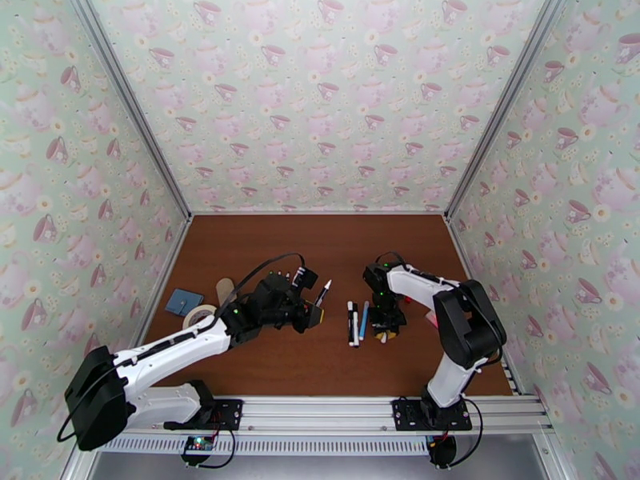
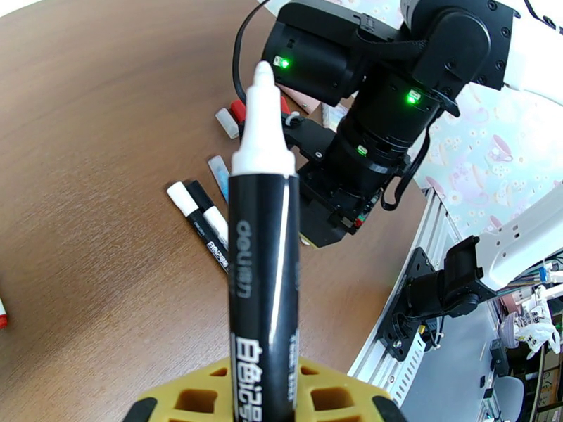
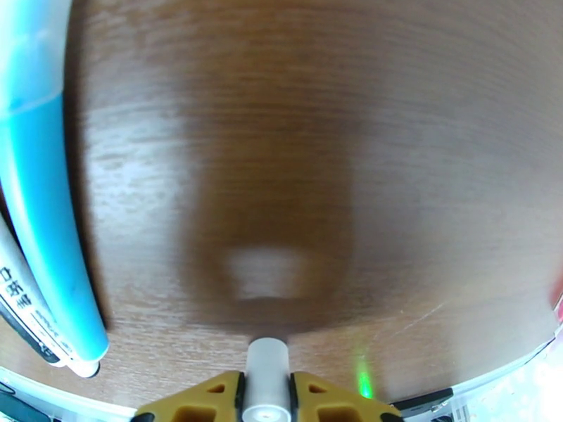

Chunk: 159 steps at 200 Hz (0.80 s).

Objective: Open the pen caps

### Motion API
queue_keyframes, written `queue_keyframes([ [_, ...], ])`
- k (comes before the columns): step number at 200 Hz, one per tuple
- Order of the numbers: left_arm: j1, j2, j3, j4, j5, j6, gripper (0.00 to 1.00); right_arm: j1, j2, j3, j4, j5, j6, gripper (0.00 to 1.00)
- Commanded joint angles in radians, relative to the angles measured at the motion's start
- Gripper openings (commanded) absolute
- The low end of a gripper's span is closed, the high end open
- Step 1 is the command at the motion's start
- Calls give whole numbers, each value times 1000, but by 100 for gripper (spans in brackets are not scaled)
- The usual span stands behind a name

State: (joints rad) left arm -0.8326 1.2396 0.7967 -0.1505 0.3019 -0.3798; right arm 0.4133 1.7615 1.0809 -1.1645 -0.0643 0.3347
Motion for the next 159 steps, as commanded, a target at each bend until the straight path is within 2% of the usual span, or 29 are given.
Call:
queue_keyframes([
  [1,1,-1,30,-9,25,13,3,4,17,30,26,8,2,33],
  [79,1,-3,26,11,36,-9,3,4,-67,-20,97,70,59,36],
  [159,1,-37,13,17,8,-30,3,4,-99,-115,280,104,110,29],
])
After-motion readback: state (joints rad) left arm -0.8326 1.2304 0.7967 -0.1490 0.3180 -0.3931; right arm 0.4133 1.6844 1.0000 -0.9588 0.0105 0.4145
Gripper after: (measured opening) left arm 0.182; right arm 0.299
